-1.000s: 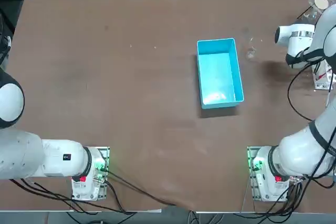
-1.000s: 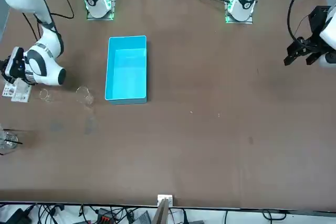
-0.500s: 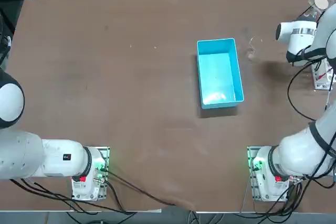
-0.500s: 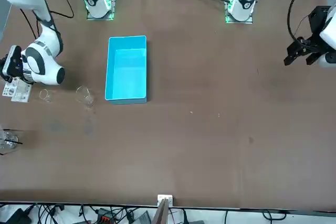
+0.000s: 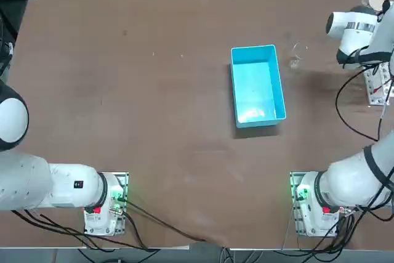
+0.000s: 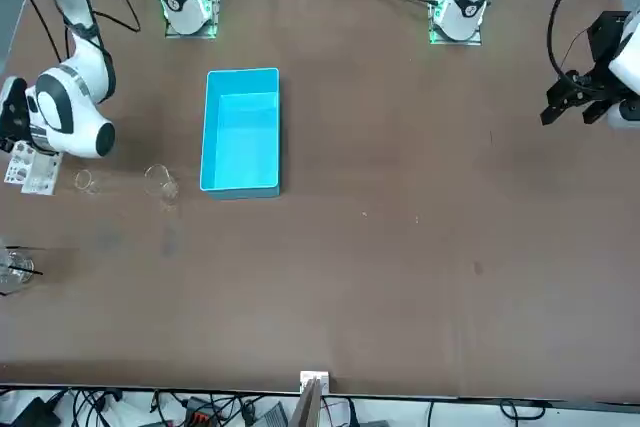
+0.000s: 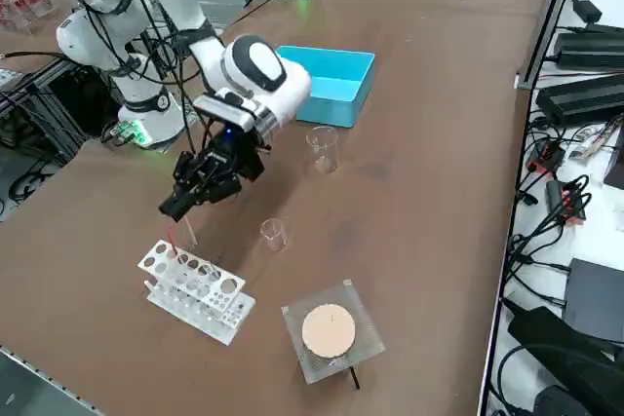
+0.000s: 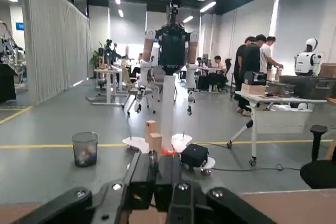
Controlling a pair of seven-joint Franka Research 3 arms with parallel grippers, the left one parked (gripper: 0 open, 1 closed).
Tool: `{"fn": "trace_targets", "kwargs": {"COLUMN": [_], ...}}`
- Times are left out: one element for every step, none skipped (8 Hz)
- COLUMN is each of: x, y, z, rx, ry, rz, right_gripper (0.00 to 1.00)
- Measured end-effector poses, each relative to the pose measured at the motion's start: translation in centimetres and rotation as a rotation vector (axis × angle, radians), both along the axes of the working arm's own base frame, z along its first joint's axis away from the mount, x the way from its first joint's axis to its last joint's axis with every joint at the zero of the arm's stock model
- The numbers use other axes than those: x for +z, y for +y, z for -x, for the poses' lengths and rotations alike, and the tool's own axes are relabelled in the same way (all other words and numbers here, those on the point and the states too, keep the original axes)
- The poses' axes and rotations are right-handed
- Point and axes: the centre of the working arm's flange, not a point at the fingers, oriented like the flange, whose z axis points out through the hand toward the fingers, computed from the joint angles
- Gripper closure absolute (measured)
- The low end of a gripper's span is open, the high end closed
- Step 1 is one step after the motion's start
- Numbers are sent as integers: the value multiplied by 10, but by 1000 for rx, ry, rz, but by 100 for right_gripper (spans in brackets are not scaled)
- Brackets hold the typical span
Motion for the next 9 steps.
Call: {"fn": "trace_targets", "kwargs": {"x": [7,13,18,21,26,32,41,50,56], "y": [14,29,42,53,63,74,85,98,110], "z": [-8,-17,-25,-31,-37,-45,-52,-59,-66], "rx": [7,22,39,47,59,69,73,81,95], "ry": [-1,-4,-5,-3,3,5,5,-2,-12], "rz": [-20,-33,-43,-57,-69,-77,-85,-93,-100], "right_gripper": [95,95,95,95,95,95,95,95,95]}}
